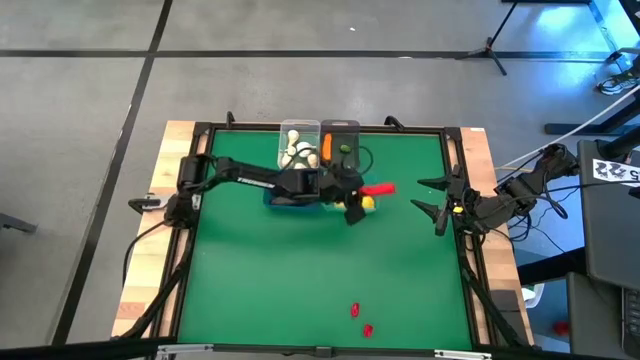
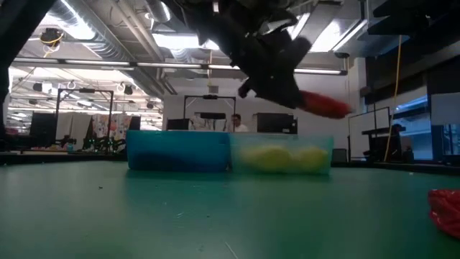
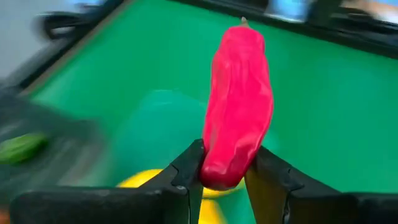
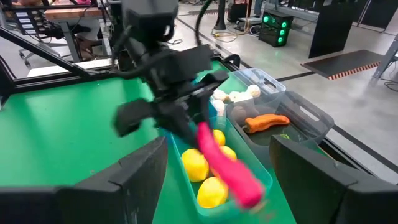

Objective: Sort produce into baskets
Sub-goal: Put the red chili pepper into the black bin

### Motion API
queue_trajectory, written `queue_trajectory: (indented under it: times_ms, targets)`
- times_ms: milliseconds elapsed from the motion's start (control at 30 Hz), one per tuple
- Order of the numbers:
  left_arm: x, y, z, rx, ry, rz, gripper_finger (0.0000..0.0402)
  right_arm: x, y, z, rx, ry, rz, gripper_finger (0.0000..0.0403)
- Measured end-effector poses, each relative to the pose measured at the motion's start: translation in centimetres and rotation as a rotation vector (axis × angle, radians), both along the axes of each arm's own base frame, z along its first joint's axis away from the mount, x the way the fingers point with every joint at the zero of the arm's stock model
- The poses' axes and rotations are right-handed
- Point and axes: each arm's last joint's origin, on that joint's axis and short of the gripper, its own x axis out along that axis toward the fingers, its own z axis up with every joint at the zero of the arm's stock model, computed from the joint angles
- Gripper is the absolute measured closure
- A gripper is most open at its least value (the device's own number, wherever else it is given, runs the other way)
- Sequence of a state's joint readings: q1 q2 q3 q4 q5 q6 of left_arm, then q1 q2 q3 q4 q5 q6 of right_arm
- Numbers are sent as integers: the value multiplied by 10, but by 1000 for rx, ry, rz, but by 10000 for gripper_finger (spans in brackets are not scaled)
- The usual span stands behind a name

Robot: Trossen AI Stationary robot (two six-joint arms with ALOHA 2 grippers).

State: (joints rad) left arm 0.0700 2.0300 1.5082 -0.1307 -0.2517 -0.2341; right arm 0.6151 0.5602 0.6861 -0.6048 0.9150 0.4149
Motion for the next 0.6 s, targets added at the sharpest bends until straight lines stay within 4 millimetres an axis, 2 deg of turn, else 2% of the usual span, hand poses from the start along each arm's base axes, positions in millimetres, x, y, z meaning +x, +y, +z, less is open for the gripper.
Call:
queue_trajectory:
  times_ms: [167,267,433,600]
  targets:
    - [-7,26,-2,32,15,239,304,0,0,0,1,5,7,123]
    - [-10,44,-3,13,4,327,304,0,0,-1,-1,9,9,123]
    - [-16,70,-2,-57,-67,492,304,0,0,-1,0,11,8,123]
    - [-23,88,-1,-16,-136,709,304,0,0,-2,2,19,15,123]
